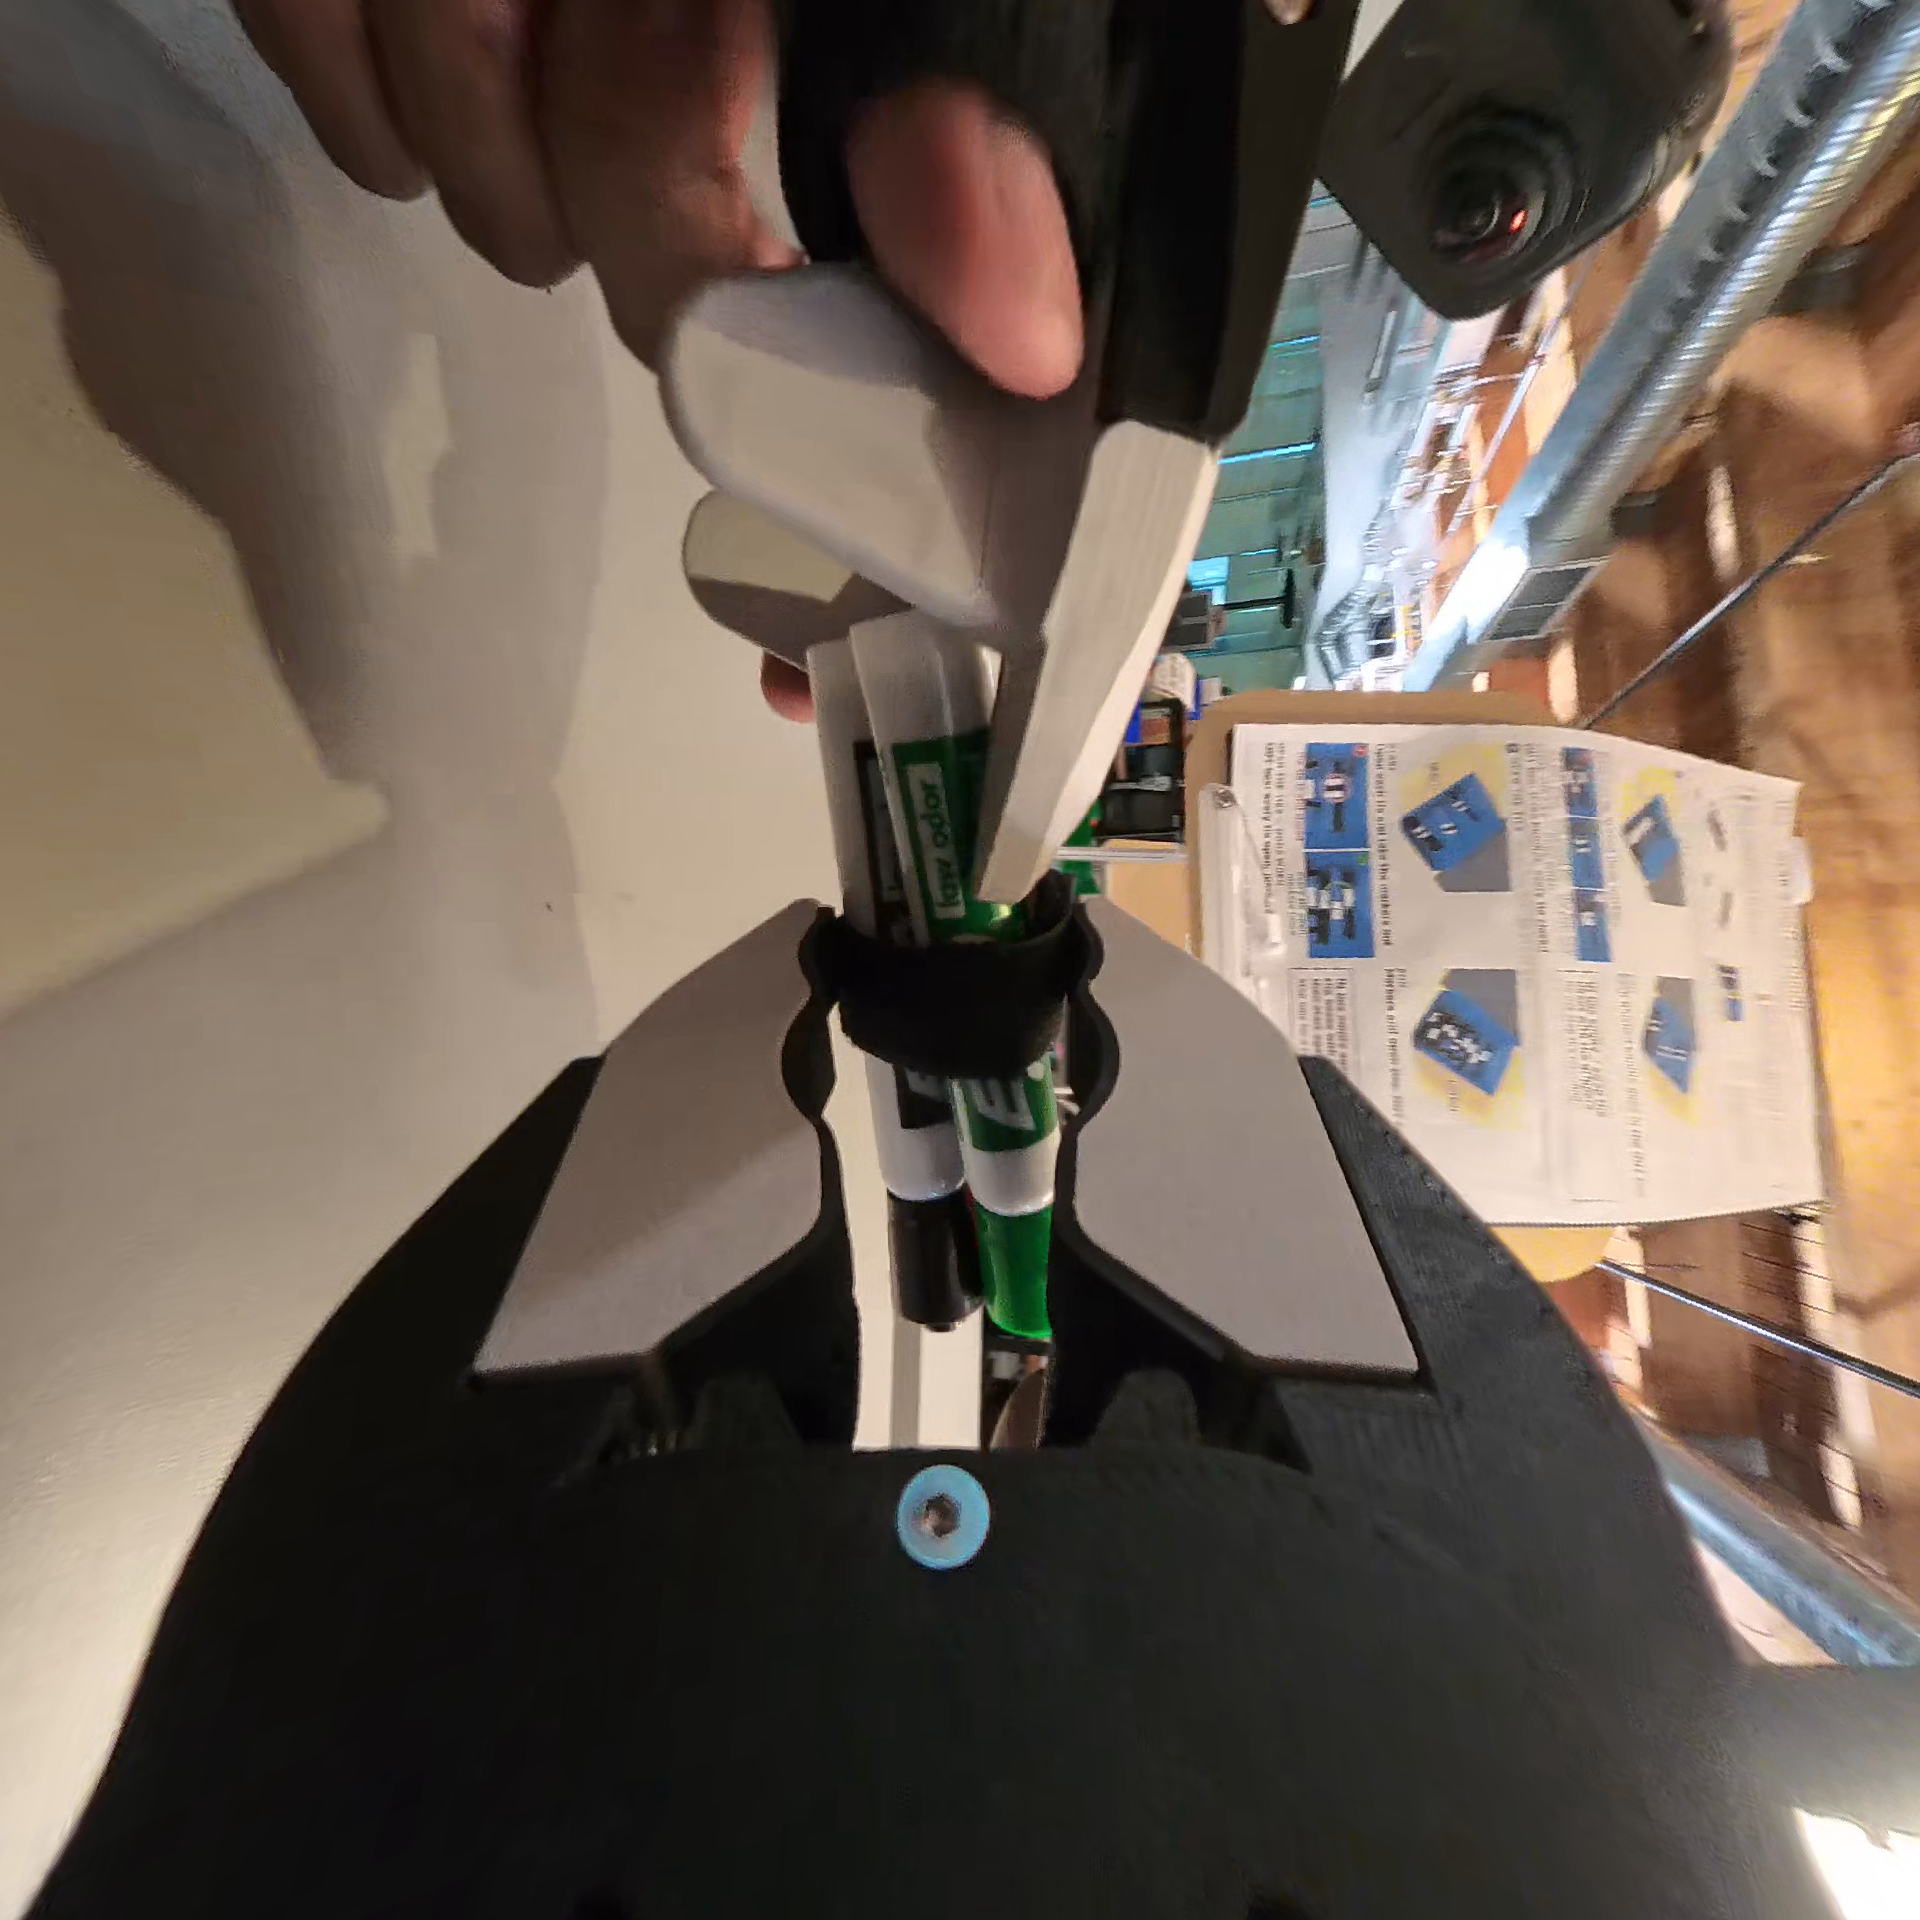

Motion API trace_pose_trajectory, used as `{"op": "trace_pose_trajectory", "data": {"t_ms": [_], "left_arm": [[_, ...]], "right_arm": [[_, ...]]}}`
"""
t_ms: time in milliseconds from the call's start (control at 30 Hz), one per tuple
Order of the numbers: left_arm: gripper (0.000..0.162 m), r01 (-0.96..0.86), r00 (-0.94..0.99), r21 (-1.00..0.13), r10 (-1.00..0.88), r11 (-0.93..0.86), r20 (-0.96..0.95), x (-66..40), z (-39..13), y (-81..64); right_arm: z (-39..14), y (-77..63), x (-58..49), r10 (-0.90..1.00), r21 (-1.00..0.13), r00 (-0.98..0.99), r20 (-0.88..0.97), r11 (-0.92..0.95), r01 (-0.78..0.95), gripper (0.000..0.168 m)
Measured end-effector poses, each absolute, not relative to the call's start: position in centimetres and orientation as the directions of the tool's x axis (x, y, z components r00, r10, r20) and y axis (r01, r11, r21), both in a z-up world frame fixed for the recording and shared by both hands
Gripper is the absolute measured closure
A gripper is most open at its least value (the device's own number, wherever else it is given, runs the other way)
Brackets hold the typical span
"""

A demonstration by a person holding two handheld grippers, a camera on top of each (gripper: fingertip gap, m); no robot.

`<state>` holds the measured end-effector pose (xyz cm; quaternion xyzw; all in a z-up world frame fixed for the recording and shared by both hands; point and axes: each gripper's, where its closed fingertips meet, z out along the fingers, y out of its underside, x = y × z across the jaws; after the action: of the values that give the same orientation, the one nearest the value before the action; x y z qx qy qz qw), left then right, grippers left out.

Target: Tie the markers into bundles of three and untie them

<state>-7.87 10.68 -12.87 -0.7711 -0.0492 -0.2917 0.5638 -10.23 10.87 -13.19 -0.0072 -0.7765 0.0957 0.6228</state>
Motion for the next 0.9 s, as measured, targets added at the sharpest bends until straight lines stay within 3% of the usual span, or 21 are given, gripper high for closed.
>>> {"op": "trace_pose_trajectory", "data": {"t_ms": [167, 433, 667, 800, 900], "left_arm": [[0.134, 0.374, 0.842, -0.859, -0.259, -0.350, 0.473, -7.6, -12.5, 10.5], [0.134, 0.401, 0.826, -0.845, -0.261, -0.354, 0.501, -7.4, -12.8, 10.4], [0.098, 0.479, 0.779, -0.856, -0.354, -0.197, 0.517, -7.9, -9.1, 9.8], [0.095, 0.434, 0.815, -0.889, -0.356, -0.146, 0.457, -8.8, -8.7, 9.3], [0.095, 0.282, 0.884, -0.945, -0.338, -0.165, 0.323, -8.5, -10.6, 9.4]], "right_arm": [[-12.9, 10.8, -10.3, 0.098, -0.113, -0.158, 0.983, 0.989, -0.092, 0.117], [-13.6, 10.7, -10.2, 0.070, -0.084, -0.170, 0.983, 0.993, -0.080, 0.124], [-11.3, 13.6, -8.8, 0.088, -0.085, -0.151, 0.985, 0.996, 0.024, 0.124], [-6.4, 17.7, -5.1, 0.097, -0.081, -0.098, 0.990, 0.984, 0.158, 0.124], [-3.3, 23.3, -0.9, 0.098, -0.066, -0.086, 0.991, 0.947, 0.314, 0.124]]}}
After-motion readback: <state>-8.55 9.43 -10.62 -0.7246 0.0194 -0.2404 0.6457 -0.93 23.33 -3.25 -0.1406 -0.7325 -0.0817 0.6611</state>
